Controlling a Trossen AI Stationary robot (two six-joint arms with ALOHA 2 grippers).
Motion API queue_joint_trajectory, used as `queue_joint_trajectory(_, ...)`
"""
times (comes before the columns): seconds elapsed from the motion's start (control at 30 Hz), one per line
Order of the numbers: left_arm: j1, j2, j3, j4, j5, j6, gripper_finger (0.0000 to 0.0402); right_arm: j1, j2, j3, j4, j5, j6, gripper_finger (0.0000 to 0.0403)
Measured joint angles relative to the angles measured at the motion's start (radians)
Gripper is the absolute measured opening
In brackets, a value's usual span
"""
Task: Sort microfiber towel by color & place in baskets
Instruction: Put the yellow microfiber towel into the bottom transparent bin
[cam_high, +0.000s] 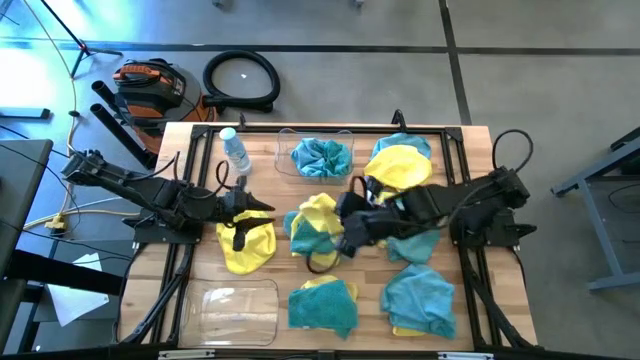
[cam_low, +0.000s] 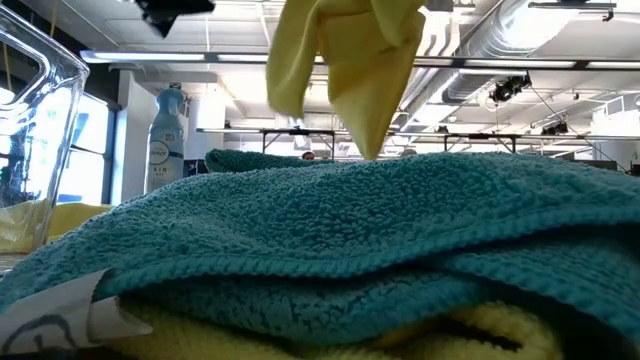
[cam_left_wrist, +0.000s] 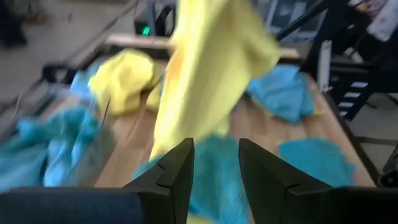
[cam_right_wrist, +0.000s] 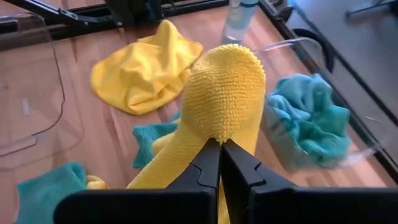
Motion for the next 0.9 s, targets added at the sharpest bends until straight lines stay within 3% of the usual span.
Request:
queue_joint_trajectory(0.27, 0.003, 0.102, 0.000, 0.233, 0.039, 0.124, 0.0180, -0.061, 0.071, -0.001, 0.159, -0.182, -0.167, 0.0000)
queue_joint_trajectory(0.53, 0.055, 0.208, 0.000, 0.349, 0.007, 0.142, 0.0231, -0.065, 0.109, -0.001, 0.289, -0.194, -0.278, 0.0000)
queue_joint_trajectory(0.77, 0.078, 0.286, 0.000, 0.382, 0.007, 0.167, 0.0220, -0.065, 0.109, -0.001, 0.344, -0.194, -0.328, 0.0000)
queue_joint_trajectory(0.9, 0.079, 0.298, 0.000, 0.394, 0.007, 0.164, 0.0152, -0.067, 0.109, -0.001, 0.341, -0.193, -0.323, 0.0003)
